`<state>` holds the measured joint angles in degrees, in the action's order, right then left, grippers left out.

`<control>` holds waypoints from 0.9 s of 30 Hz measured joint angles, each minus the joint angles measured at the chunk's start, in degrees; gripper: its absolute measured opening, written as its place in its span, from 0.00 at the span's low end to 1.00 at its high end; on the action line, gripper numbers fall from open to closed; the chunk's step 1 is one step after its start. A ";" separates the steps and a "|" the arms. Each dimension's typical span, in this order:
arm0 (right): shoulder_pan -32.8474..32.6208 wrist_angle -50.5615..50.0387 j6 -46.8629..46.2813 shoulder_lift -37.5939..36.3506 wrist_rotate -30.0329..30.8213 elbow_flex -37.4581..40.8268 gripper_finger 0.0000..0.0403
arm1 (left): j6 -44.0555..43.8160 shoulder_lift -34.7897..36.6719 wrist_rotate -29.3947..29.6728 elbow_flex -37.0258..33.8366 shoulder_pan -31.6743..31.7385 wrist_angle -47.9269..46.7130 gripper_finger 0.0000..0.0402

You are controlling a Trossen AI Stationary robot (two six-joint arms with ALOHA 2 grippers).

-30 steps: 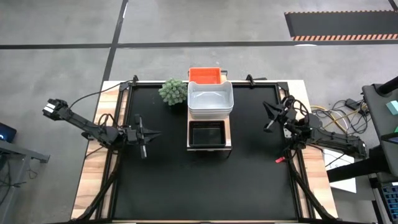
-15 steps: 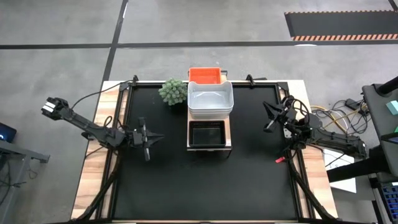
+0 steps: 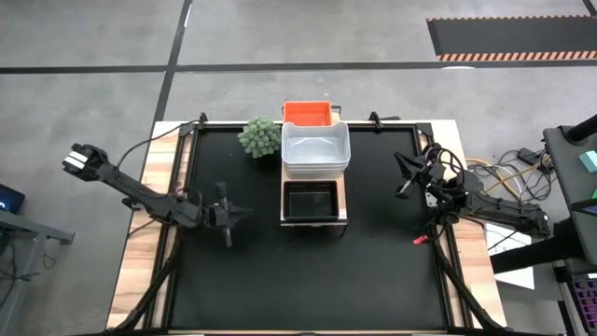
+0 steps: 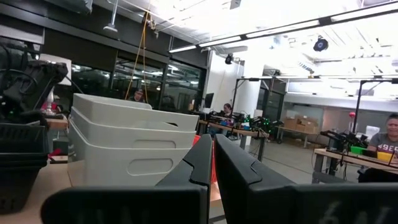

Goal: Stack baskets on shelf by color
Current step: Return to Home Position

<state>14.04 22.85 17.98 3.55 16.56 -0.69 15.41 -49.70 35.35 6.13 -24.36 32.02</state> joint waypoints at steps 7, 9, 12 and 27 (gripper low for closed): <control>0.00 0.00 0.00 0.02 0.00 0.00 0.03 | 0.00 -6.91 0.00 0.00 0.02 0.01 0.03; 0.00 0.00 0.00 0.02 0.00 0.01 0.03 | 0.00 -8.83 0.01 0.00 0.00 0.04 0.03; 0.00 0.00 0.02 0.02 0.00 0.00 0.03 | 0.00 -11.74 0.00 0.00 0.01 0.01 0.03; 0.00 0.02 0.01 0.02 0.00 0.02 0.03 | -0.29 -25.37 0.00 0.02 0.02 0.59 0.03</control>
<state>14.04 22.87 17.98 3.57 16.56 -0.67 15.11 -75.07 35.35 6.15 -24.34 32.61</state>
